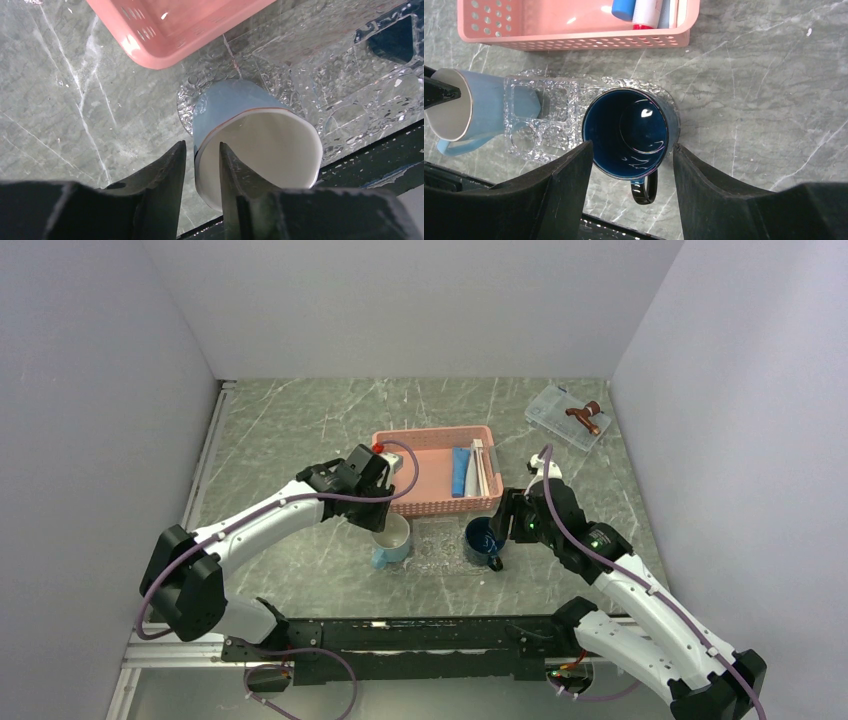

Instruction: Prepare toiletry sets of a toothbrush and toothpaste on the tray

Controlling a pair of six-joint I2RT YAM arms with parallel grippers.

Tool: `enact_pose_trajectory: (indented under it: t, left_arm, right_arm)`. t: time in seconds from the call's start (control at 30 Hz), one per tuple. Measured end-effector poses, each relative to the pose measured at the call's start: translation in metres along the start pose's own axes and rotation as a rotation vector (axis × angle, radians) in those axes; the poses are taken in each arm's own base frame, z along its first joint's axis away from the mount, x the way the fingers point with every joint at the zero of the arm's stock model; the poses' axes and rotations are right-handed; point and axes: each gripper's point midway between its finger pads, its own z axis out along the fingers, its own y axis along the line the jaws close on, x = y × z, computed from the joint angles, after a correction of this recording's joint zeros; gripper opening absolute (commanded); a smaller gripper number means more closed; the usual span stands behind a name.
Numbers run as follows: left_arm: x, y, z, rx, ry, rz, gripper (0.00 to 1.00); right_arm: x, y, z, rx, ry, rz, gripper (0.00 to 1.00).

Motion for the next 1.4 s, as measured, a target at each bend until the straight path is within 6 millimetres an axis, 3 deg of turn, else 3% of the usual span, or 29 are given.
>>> enact_pose_trajectory:
  t: [0.33, 0.5, 0.8, 0.93, 1.1, 1.4]
  left_arm:
    - [-0.017, -0.007, -0.025, 0.027, -0.074, 0.009, 0.47]
    - [-0.031, -0.012, -0.047, 0.047, -0.146, 0.026, 0.53]
    - [-0.038, -0.011, -0.082, 0.055, -0.233, 0.057, 0.71]
    - [-0.040, -0.009, -0.099, 0.055, -0.285, 0.066, 0.75]
    - [-0.042, -0.005, -0.120, 0.046, -0.356, 0.077, 0.99]
    - [-0.032, 0.009, -0.143, 0.012, -0.442, 0.089, 0.99]
  right_arm:
    - [-0.002, 0.001, 0.001, 0.002, 0.004, -0.002, 0.63]
    - [-0.016, 0.009, 0.001, -0.002, -0.005, -0.009, 0.63]
    - [-0.041, 0.024, 0.011, -0.001, -0.005, -0.037, 0.63]
    - [-0.052, 0.030, 0.023, 0.010, 0.008, -0.057, 0.63]
    - [-0.062, 0.036, 0.044, 0.038, 0.029, -0.073, 0.63]
    - [-0.076, 0.040, 0.092, 0.123, 0.081, -0.101, 0.60]
